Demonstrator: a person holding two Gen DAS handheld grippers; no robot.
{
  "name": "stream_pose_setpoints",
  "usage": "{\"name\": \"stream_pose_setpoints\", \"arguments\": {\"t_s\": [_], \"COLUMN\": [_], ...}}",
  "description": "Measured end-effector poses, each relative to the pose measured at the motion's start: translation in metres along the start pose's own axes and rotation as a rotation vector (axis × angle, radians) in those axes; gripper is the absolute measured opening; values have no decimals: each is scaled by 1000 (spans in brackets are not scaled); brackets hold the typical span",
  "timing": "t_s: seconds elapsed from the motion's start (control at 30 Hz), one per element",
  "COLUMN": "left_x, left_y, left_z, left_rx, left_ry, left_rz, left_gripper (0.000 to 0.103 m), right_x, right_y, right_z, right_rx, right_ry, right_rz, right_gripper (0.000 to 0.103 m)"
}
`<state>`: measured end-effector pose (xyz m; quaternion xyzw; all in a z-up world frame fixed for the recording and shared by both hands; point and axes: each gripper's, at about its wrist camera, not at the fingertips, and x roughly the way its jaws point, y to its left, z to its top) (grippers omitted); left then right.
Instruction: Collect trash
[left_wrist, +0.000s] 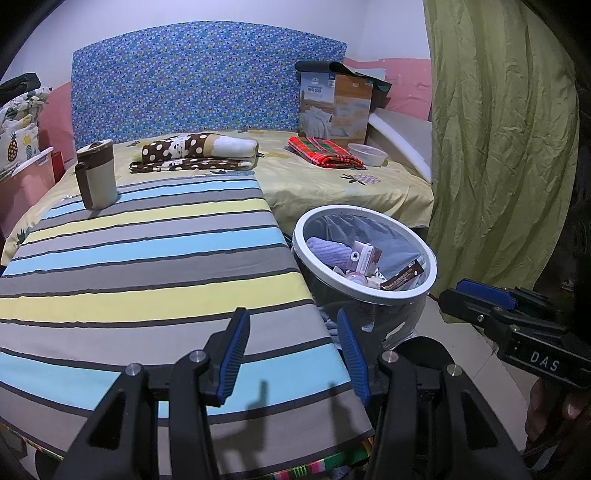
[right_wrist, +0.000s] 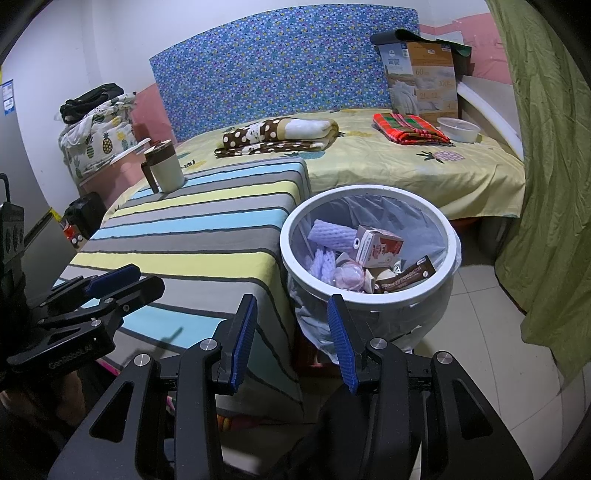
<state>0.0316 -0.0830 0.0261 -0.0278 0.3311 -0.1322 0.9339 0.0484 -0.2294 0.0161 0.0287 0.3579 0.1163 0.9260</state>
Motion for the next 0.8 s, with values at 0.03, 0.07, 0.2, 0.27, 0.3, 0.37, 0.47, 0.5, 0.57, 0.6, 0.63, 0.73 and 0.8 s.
{"name": "stream_pose_setpoints", "arguments": {"t_s": [0.03,0.07,0.2,0.27,0.3,0.37,0.47,0.5,0.57,0.6,0.63,0.73,0.8], "left_x": [0,0,0,0,0,0,0,1,0,1,1,0,0], "left_y": [0,-1,-3,-4,-5,-5,-7,-8,-9,-10,-10,-10,-10], "left_z": [0,0,0,0,0,0,-2,-2,-3,-3,-3,-3,-3], "left_rx": [2,3,9,13,14,14,19,21,25,27,28,27,26], "left_ry": [0,1,2,2,3,4,5,5,4,4,4,5,4], "left_rz": [-1,1,2,7,6,3,1,0,-1,0,0,0,0], "left_gripper": [51,51,51,51,51,51,51,51,51,51,51,51,51], "right_x": [0,0,0,0,0,0,0,0,1,1,1,1,1], "right_y": [0,0,0,0,0,0,0,0,-2,-2,-2,-3,-3], "right_z": [0,0,0,0,0,0,0,1,-1,-1,0,0,0], "right_rx": [-1,-1,0,-1,-1,-1,-1,-1,-1,0,-1,-1,-2], "right_ry": [0,0,0,0,0,1,1,0,1,1,0,1,0], "right_rz": [0,-1,-1,-1,-1,-1,-1,-2,-3,-4,-3,-2,-2], "right_gripper": [42,42,42,42,42,42,42,42,42,42,42,42,42]}}
